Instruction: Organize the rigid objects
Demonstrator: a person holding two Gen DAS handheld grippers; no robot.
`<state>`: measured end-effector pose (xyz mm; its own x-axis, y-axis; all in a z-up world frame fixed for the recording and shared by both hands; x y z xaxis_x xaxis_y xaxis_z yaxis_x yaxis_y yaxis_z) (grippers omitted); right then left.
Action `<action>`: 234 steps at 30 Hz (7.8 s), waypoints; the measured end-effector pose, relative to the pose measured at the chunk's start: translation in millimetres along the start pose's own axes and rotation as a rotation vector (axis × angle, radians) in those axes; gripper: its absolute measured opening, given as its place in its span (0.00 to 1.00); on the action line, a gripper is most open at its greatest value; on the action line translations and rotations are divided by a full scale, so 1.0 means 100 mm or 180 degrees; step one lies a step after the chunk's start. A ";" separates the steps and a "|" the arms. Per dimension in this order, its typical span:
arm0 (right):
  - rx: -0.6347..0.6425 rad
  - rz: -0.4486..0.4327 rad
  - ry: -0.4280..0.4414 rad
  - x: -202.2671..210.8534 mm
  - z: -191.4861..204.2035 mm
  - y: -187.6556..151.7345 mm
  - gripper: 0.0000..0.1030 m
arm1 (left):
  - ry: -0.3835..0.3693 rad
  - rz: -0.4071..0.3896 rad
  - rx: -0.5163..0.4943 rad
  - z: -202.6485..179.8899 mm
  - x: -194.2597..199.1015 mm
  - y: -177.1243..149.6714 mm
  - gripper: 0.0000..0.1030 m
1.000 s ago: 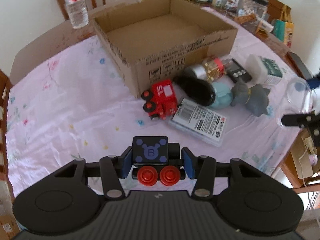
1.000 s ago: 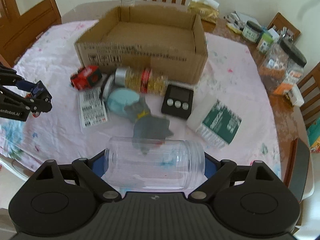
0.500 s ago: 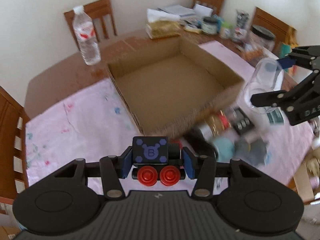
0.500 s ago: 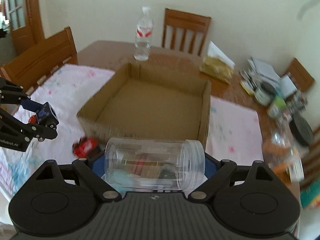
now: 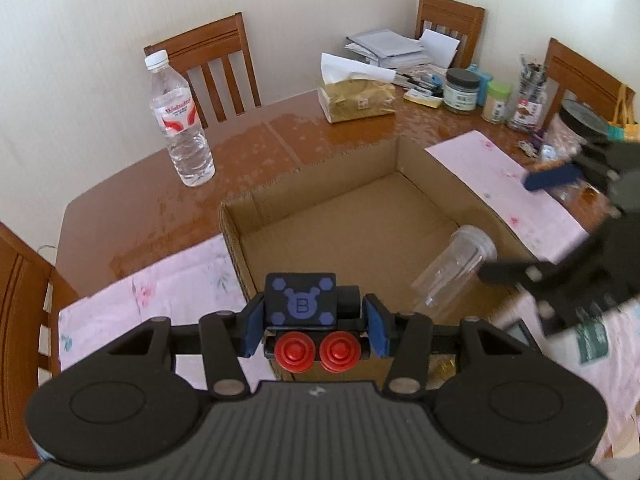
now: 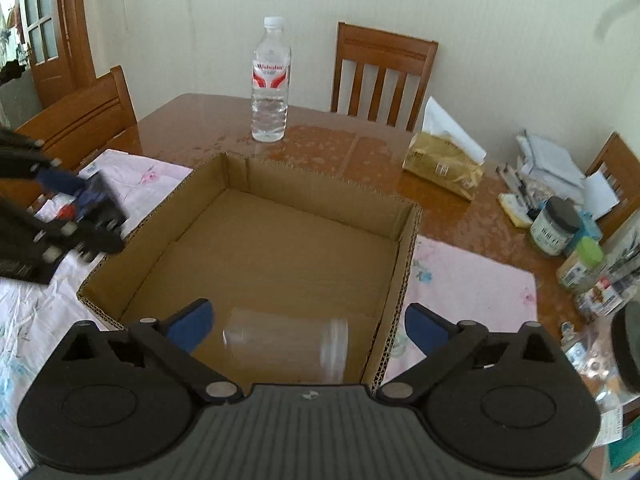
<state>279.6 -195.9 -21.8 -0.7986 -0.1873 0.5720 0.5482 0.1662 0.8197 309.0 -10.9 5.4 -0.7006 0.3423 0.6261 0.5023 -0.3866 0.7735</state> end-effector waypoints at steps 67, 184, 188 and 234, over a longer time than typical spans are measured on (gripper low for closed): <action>-0.0956 0.0595 -0.1582 0.40 0.02 -1.28 1.00 | 0.0133 -0.0002 0.0281 -0.25 0.33 -1.36 0.98; -0.0165 0.0407 -0.0527 0.83 -0.03 -0.92 0.84 | -0.0181 0.0136 0.0329 -0.01 0.44 -1.21 0.47; -0.0081 0.0248 -0.0368 0.84 0.01 -0.71 0.84 | -0.0313 -0.0006 0.0179 -0.03 0.58 -0.94 0.47; 0.0462 -0.0081 0.0110 -0.64 -0.05 0.46 0.89 | 0.0909 -0.0341 0.0892 -0.04 0.69 -1.04 0.99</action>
<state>357.5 -180.9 -20.3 -0.8013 -0.2261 0.5540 0.4843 0.2986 0.8224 206.7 49.6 -31.9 -0.8491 0.1012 0.5185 0.5098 -0.1000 0.8544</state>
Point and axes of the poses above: each gripper's, at about its wrist camera, not at the fingertips, and x roughly against the way its jaws point, z to its left, y to its top, the point moved 1 cm from there along -x, roughly the way its jaws point, and after that the axes turned 15 degrees about -z, right-handed, at the moved point
